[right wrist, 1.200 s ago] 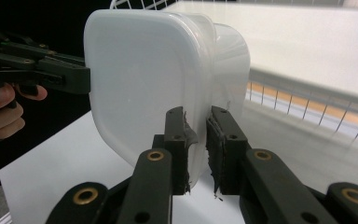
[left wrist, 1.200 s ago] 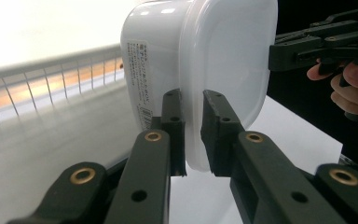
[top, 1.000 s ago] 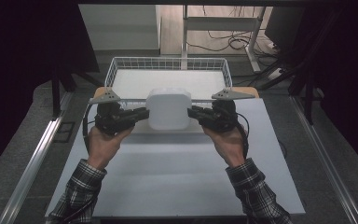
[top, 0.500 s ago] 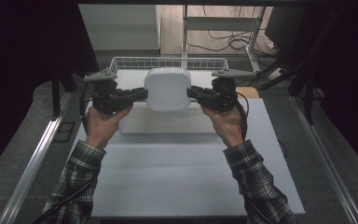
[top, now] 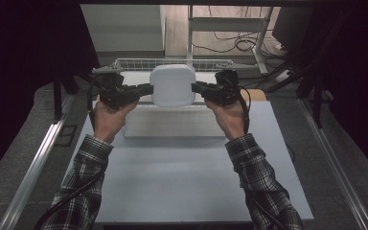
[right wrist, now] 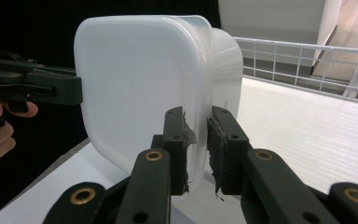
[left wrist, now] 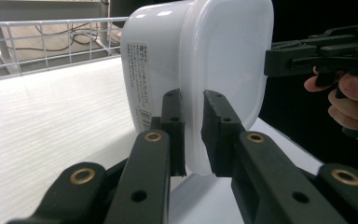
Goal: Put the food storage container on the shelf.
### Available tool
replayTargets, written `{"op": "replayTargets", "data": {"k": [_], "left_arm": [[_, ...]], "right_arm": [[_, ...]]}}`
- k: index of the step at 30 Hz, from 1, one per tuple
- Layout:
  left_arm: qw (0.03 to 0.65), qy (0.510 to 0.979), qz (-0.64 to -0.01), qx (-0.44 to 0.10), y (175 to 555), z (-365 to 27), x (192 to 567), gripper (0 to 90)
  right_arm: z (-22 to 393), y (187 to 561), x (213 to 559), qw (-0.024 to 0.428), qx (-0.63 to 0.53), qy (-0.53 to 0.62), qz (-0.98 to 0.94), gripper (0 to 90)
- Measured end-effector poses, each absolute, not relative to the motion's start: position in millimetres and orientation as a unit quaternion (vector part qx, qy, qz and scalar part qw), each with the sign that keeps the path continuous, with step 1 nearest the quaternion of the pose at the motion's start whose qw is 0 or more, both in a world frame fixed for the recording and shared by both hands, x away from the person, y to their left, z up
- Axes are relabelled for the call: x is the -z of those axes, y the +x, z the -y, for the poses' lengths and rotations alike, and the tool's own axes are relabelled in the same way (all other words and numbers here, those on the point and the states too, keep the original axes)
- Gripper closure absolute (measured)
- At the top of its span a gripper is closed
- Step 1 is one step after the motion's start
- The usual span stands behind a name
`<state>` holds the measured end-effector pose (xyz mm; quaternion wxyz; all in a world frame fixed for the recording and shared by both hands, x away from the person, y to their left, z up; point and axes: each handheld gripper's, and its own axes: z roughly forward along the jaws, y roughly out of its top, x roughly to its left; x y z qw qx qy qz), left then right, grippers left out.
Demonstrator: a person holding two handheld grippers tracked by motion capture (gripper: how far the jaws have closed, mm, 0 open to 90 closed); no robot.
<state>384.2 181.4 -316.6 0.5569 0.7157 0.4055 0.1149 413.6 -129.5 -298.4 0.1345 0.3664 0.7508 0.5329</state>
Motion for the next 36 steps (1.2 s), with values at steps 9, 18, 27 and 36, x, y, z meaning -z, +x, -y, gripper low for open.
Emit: {"op": "replayTargets", "data": {"k": [9,18,27,36], "left_arm": [[0.548,0.718,-0.412,-0.119,395,-179,318,79.3],[0.547,0.716,-0.417,-0.122,401,-179,320,74.8],[0.536,0.718,-0.424,-0.131,410,-175,322,68.1],[0.532,0.718,-0.429,-0.134,416,-173,326,64.7]], "right_arm": [[126,426,303,0.136,-0.523,0.384,-0.749,75.2],[122,432,303,0.138,-0.525,0.382,-0.748,69.8],[116,435,301,0.148,-0.522,0.379,-0.750,65.6],[112,442,305,0.157,-0.516,0.383,-0.750,62.1]]}}
